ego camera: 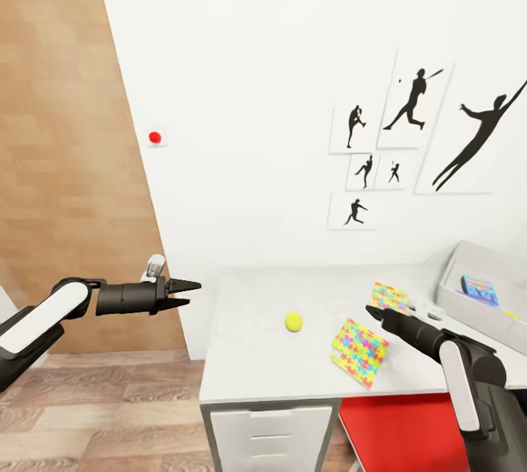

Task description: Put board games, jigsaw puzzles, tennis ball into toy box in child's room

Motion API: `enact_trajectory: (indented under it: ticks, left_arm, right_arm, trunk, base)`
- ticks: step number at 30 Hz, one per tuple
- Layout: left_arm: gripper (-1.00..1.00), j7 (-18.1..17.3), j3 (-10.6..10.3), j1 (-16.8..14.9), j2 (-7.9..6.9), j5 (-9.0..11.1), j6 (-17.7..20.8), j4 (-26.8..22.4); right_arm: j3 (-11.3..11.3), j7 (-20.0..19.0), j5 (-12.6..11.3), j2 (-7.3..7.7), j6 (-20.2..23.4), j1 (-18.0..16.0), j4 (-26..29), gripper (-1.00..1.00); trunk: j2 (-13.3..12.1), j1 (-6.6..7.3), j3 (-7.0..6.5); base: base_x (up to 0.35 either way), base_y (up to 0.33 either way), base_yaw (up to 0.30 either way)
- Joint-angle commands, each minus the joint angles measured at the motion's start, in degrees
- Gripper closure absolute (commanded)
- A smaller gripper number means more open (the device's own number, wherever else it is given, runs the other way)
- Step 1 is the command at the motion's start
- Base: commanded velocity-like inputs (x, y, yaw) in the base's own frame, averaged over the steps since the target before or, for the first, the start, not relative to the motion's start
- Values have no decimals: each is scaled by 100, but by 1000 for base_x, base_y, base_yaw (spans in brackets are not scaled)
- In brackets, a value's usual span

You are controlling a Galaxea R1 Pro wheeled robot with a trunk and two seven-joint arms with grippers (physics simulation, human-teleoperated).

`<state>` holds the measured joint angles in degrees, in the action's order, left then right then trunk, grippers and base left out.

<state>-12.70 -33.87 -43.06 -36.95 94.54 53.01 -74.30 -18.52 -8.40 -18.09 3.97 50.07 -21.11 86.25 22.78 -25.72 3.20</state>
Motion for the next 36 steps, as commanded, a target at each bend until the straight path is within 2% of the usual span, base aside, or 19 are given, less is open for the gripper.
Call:
enact_trajectory:
  ticks: [1, 13, 20, 36]
  left_arm:
    - [-100, -49, -14, -10, -5, -28, -2, 4]
    - [-100, -49, -14, -6, -5, -32, -8, 4]
    - [-100, -57, -21, -1, -6, -29, -168, 4]
    - [-100, -57, -23, -1, -7, -32, -193, 4]
  right_arm:
    - [-13, -56, 43, -3, 26, 0, 5, -100]
    - [-17, -56, 25, -3, 14, 11, 6, -100]
    - [-15, -58, 24, -2, -18, 16, 6, -100]
    - [-27, -65, 24, -3, -7, 29, 6, -100]
  trunk:
    - [13, -6, 15]
    - [13, -6, -43]
    - [13, -6, -48]
    - [13, -6, -49]
  base:
    - [246, 111, -18]
    - [241, 70, -47]
    - [208, -57, -8]
    - [47, -60, 0]
